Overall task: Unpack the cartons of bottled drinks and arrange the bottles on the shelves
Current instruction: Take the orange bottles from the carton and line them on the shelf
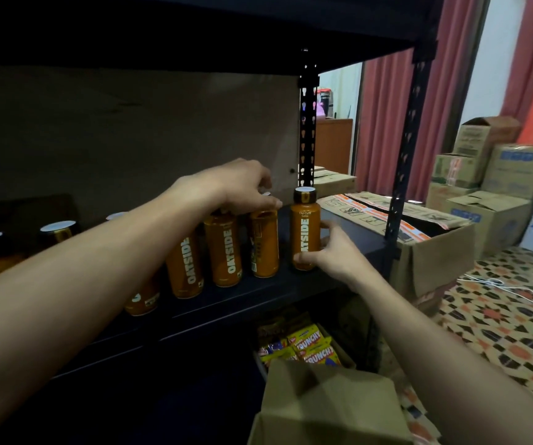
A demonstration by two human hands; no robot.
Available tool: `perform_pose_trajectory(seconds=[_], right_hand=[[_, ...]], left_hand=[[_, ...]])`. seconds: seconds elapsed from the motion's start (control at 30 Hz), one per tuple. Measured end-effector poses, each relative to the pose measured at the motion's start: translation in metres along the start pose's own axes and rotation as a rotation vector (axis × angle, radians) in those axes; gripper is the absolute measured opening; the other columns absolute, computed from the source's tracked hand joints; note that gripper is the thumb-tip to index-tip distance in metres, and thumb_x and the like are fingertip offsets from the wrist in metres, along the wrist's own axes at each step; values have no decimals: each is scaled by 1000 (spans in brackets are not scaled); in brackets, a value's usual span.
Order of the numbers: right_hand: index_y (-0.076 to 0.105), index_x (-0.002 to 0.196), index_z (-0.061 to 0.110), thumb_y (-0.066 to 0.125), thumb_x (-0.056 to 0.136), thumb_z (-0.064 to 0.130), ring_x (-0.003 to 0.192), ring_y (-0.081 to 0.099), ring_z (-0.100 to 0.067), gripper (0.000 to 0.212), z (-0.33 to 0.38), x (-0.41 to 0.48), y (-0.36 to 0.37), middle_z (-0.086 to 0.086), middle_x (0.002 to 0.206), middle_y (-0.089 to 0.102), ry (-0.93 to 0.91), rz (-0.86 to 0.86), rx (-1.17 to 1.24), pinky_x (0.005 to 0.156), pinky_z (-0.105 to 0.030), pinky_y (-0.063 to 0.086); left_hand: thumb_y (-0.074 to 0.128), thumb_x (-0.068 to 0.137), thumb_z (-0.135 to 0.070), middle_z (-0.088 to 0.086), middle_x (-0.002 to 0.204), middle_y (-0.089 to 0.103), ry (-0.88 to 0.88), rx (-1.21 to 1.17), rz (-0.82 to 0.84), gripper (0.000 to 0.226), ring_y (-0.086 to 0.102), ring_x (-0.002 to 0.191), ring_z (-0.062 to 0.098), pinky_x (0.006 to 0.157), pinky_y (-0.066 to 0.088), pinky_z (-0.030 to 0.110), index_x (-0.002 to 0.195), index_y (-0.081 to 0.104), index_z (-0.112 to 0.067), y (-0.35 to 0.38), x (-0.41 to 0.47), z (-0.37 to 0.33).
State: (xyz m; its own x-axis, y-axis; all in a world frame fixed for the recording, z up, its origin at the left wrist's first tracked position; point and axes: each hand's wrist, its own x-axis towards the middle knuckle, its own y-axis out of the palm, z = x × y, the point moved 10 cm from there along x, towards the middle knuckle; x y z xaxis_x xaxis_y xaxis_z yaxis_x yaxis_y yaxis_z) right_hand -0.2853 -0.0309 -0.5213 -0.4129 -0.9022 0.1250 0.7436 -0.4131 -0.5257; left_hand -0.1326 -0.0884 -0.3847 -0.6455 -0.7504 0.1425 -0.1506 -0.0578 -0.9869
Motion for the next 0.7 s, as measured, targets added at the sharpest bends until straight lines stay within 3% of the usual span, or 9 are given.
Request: perform_pose_trajectory(seconds=[0.13,0.37,0.5,0.7], right_hand=[[30,150,22,85,79,28,132,53,-26,90,-7,2,3,-5,145,53,28,9,-40,108,-46,44],[40,147,20,86,78,29,128,55,-23,83,-15,8,8,-4,141,56,46,6,-16,109,-46,45],[39,150,21,83,81,28,127,57,-21,82,-18,6,12,-2,140,58,28,1,23,107,-44,46],[44,147,21,84,81,24,130,55,-21,77,-17,3,17,-2,141,59,-2,31,-31,110,-43,44]], left_hand=[[58,90,-59,-4,99,61,-42,160,-69,48,59,88,16,75,52,36,121,58,-23,-2,2,-4],[70,88,-41,0,126,58,-23,11,-10,44,55,98,18,69,48,31,128,55,-29,3,7,2],[71,87,-37,-1,126,60,-4,-64,3,41,56,99,15,61,45,25,124,56,-32,4,8,8],[75,83,-37,-1,122,63,-27,-140,-18,46,61,103,17,61,46,24,124,58,-28,4,6,14]])
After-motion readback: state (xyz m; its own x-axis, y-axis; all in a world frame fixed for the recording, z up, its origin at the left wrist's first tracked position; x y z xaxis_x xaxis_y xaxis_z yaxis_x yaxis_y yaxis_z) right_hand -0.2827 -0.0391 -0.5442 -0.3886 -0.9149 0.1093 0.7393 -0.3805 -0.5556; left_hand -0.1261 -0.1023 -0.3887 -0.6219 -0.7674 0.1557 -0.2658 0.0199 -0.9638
